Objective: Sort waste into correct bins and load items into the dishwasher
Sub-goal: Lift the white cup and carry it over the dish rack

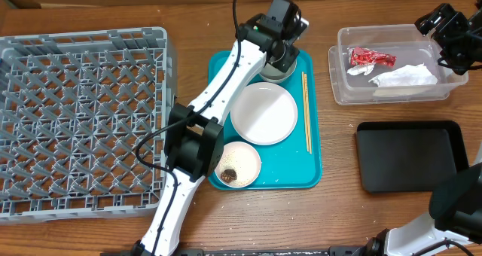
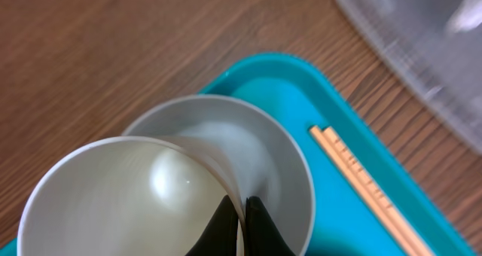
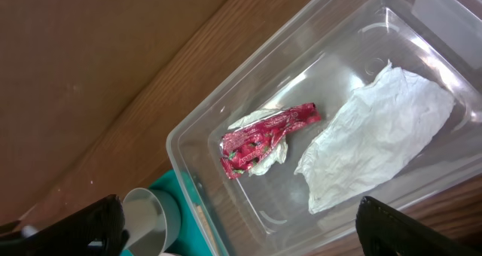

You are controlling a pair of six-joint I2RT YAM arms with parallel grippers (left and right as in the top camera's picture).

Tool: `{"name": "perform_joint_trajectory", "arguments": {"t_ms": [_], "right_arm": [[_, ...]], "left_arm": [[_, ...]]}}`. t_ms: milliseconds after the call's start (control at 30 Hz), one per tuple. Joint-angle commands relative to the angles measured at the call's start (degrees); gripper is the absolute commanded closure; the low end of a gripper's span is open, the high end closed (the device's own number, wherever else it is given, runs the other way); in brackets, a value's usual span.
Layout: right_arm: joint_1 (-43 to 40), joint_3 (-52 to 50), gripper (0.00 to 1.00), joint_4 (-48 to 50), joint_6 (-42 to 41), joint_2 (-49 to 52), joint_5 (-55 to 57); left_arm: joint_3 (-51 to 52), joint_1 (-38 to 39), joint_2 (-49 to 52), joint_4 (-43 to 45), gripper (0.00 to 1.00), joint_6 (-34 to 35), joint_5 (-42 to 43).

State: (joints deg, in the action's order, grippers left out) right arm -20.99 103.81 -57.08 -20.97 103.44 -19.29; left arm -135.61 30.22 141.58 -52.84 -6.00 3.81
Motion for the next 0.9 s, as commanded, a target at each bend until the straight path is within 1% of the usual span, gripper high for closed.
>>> {"name": "perform_joint_trajectory", "arguments": {"t_ms": [0,67,167,233,333,467,633,767,867], "right_arm": [[-0.1,1.4,0.00,0.2,-0.1,-0.9,-0.2],[-0.1,1.4,0.00,0.2,-0.1,-0.9,-0.2],[-0.1,1.4,0.00,0.2,-0.1,-0.9,-0.2],[-0.1,1.4,0.00,0.2,-0.1,-0.9,-0.2],[-0.1,1.4,0.00,0.2,-0.1,-0.9,-0.2],[-0.1,1.4,0.00,0.2,-0.1,-0.9,-0.2],[-0.1,1.4,0.00,0.2,-0.1,-0.9,-0.2],[-0.1,1.4,0.00,0.2,-0.1,-0.9,-0.2],[-0.1,1.4,0.00,0.2,-0.1,-0.9,-0.2]], "left_arm": [[-4.9,-0.8,-10.3,-1.8,0.96,6.7,0.7],[-5.2,-1.9,-13.7,-3.3,0.96,9.1,0.7],[-5.2,-5.6,-18.8,-6.8,0.96,14.7,0.7],[-5.2,-9.5,-21.7,-10.0,0.96,18.6,1.0],[-5.2,-17.3,-25.0,-15.1,0.96,22.0,5.5],[-5.2,-30.6,-26.4,-21.9,0.96,23.0,14.9],[-4.8,-47.0,-24.3,-29.0,0.96,23.0,25.9],[-2.7,-57.5,-22.6,-30.3,0.96,22.7,32.0],[-0.5,-63.3,-20.7,-29.9,0.96,22.2,37.2]]}}
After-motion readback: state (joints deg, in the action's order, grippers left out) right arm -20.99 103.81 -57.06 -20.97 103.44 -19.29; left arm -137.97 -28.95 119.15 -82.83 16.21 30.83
